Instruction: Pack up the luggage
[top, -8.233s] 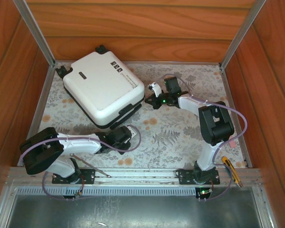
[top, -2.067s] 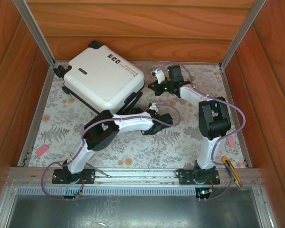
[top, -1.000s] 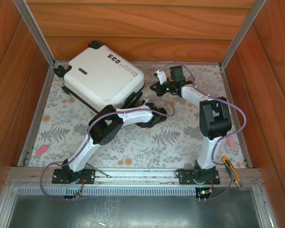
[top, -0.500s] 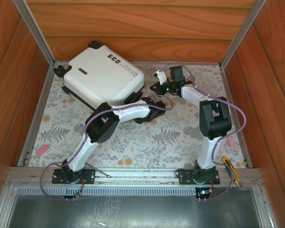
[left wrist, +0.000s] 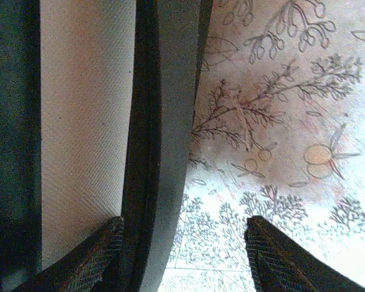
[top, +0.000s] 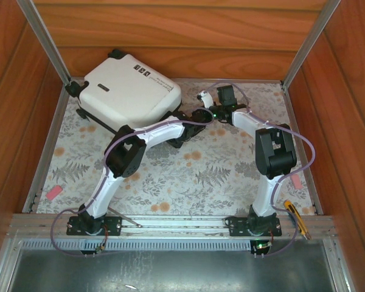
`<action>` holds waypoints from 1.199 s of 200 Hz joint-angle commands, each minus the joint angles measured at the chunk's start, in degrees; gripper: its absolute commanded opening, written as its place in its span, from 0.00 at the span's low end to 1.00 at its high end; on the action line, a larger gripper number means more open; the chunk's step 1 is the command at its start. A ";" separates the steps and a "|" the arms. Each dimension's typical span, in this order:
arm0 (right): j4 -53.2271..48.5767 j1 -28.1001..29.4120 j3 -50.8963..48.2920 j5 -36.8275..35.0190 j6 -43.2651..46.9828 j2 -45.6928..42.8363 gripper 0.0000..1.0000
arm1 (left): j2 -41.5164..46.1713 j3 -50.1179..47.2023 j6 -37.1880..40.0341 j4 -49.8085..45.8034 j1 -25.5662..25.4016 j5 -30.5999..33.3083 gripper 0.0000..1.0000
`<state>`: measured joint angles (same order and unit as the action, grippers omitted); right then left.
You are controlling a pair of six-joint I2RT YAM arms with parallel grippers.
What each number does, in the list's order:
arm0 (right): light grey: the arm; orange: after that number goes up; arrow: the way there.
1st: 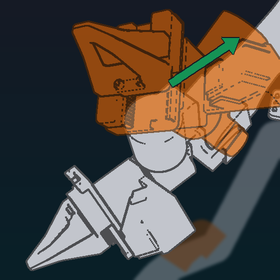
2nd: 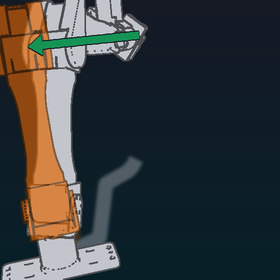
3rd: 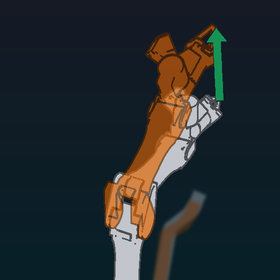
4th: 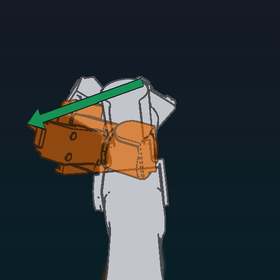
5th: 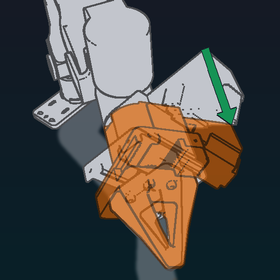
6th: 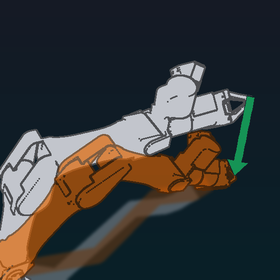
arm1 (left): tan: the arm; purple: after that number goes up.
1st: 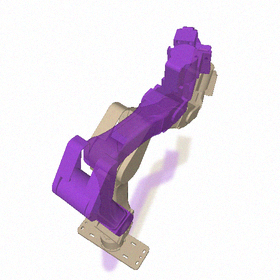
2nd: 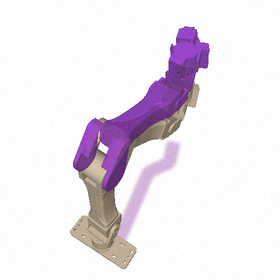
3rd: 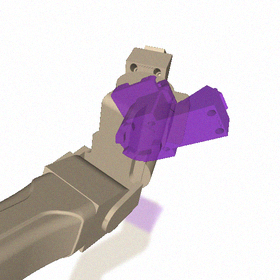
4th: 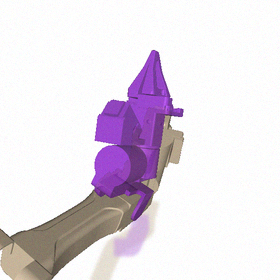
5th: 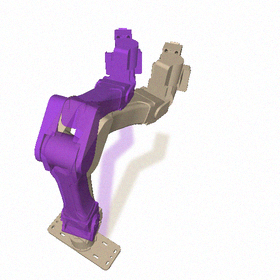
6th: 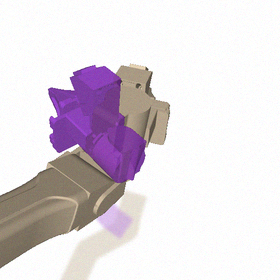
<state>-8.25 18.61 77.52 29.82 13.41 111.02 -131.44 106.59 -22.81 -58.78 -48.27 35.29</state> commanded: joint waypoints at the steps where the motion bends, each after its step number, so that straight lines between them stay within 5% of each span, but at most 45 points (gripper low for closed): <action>1: -0.98 -0.24 -0.70 1.49 0.92 -1.16 0.00 | -1.00 -0.99 0.31 0.93 2.33 -2.79 0.54; 37: -0.80 -0.27 -0.88 1.64 0.83 -0.98 0.00 | -2.16 -2.23 0.03 0.96 3.35 -4.23 0.31; 62: -0.31 -0.29 -1.21 1.75 0.93 -1.42 0.00 | -2.25 -3.24 0.69 1.04 3.36 -5.32 0.00; 130: 6.00 0.17 -6.37 5.50 3.99 -5.14 0.00 | 12.26 -22.40 5.71 8.64 1.30 -11.99 0.00; 191: 1.24 0.86 -5.63 0.91 10.57 -6.44 0.00 | 28.47 -40.90 13.06 17.81 -5.86 -17.05 0.00; 209: 4.43 1.25 -10.00 2.07 8.48 -9.28 0.33 | 34.17 -45.99 13.20 22.90 -5.88 -21.78 0.00; 240: 14.79 2.43 -21.94 2.08 1.42 -15.22 0.37 | 46.39 -56.09 14.93 34.09 -5.96 -25.53 0.00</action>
<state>-0.91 19.75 62.59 31.16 19.22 100.38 -93.69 56.71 -3.09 -35.18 -54.87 21.78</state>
